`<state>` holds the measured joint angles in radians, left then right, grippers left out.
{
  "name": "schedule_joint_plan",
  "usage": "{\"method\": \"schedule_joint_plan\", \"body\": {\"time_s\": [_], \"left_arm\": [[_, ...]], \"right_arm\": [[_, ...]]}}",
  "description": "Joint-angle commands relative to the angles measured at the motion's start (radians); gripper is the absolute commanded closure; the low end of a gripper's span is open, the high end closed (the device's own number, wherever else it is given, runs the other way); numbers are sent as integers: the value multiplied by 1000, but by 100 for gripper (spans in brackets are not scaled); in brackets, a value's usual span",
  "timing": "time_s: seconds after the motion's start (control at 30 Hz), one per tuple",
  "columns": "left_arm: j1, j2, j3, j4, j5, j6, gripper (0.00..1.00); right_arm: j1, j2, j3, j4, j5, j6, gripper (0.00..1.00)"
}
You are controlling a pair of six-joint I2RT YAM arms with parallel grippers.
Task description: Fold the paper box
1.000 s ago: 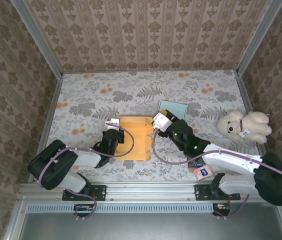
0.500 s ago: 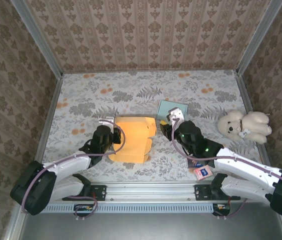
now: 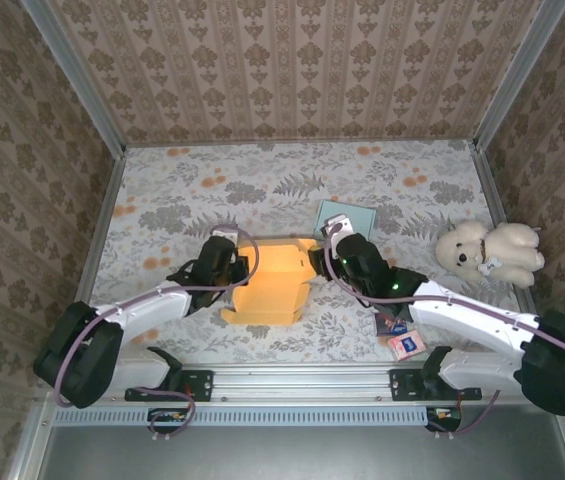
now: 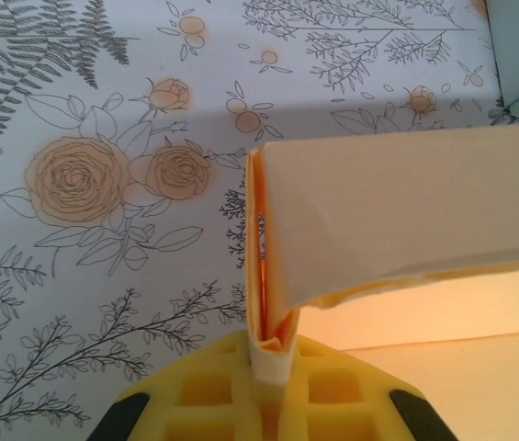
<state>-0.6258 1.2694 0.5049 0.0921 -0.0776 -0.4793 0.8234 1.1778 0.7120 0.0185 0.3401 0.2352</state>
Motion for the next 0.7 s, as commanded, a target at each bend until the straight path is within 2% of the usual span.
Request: {"method": "schedule_joint_plan", "body": {"time_s": [0.0,0.3,0.67], "left_arm": [[-1,26,37,-84,-9,-19,100],[-76,62,94,-171,-132,-21,100],[-103,77,124,-203,-200,-49,100]], "right_arm": [[-14,46,26,22,17,-13,47],[-110,140,12,94,-119,20,46],[-119,237,12,115,-153,37,46]]}}
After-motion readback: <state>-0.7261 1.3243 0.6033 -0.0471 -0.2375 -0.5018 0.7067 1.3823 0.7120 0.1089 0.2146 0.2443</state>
